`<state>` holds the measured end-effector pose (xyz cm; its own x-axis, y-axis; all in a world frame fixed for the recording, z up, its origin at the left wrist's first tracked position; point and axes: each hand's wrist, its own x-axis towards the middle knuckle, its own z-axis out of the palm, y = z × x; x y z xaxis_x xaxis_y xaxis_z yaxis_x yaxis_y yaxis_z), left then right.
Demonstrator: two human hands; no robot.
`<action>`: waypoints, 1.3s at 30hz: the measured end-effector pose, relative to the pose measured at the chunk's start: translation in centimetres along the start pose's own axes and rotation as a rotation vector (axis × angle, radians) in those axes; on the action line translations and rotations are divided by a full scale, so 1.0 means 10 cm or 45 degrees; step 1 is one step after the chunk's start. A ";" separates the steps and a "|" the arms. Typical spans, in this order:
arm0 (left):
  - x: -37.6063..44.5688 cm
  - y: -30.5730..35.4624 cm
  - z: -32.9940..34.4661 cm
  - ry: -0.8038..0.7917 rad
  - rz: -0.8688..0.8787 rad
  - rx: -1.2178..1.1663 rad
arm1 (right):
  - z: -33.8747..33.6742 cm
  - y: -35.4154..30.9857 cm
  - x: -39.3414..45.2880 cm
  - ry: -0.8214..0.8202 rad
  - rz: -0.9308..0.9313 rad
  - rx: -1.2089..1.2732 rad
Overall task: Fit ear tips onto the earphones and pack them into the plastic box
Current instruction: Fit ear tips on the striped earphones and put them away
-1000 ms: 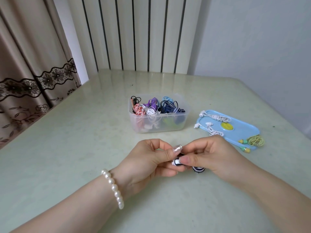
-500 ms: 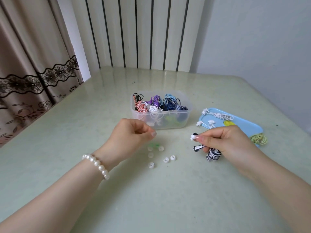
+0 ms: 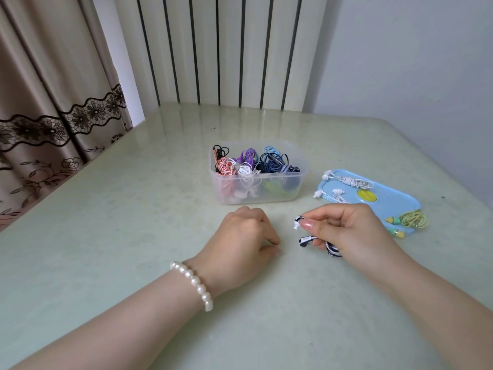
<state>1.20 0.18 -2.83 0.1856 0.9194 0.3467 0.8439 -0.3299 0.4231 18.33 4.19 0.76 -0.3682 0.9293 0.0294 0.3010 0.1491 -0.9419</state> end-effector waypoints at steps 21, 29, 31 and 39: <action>-0.02 0.32 -0.24 -0.187 -1.112 -2.110 | 0.12 -0.11 -0.13 0.098 -0.333 0.285; -0.03 0.33 -0.23 -0.204 -1.143 -2.118 | 0.12 -0.07 -0.13 0.107 -0.419 0.136; -0.03 0.33 -0.23 -0.201 -1.147 -2.115 | 0.11 -0.07 -0.13 0.106 -0.438 0.110; -0.03 0.32 -0.22 -0.215 -1.178 -2.154 | 0.11 -0.05 -0.11 0.171 -0.436 -0.022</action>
<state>2.75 -1.60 0.30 0.1630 0.8768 -0.4524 -0.5725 0.4575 0.6804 17.58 2.66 0.86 -0.3316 0.8604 0.3871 0.1958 0.4641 -0.8639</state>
